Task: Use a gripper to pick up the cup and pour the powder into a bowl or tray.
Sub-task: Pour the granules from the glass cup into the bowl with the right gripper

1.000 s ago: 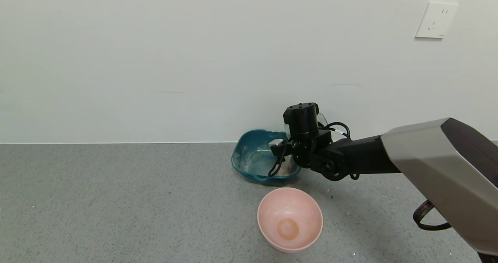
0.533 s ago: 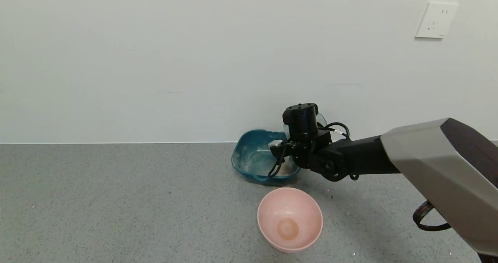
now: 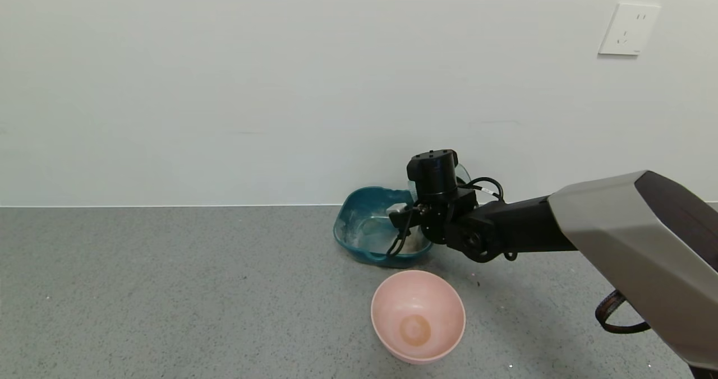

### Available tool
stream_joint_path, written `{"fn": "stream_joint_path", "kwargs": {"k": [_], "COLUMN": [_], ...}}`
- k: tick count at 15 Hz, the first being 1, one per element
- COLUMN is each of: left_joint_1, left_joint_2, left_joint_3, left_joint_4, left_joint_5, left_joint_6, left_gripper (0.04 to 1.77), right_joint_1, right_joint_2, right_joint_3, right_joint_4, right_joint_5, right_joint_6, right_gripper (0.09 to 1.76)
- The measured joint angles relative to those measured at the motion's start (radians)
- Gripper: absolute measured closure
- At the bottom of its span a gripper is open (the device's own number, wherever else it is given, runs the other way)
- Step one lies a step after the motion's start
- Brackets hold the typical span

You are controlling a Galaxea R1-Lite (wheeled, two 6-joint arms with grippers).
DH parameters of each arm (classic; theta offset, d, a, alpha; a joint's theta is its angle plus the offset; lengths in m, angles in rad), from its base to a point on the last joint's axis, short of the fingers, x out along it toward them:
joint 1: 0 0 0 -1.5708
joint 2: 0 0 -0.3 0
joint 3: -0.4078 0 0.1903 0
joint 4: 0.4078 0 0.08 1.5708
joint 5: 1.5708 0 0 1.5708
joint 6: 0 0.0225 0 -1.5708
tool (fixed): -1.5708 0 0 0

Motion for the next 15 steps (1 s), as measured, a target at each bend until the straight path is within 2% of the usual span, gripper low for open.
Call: {"fn": "stream_joint_path", "kwargs": {"k": [15], "left_joint_1": [0.0], "left_joint_2": [0.0], "left_joint_3": [0.0], "left_joint_4": [0.0], "left_joint_5": [0.0], "left_joint_6": [0.0], "left_gripper": [0.05], "right_joint_1": [0.007], "right_joint_2": [0.003], "right_joint_3": [0.006], "right_joint_4": [-0.001], "right_joint_5": [0.0], "right_joint_6": [-0.007], "right_gripper": [0.48]}}
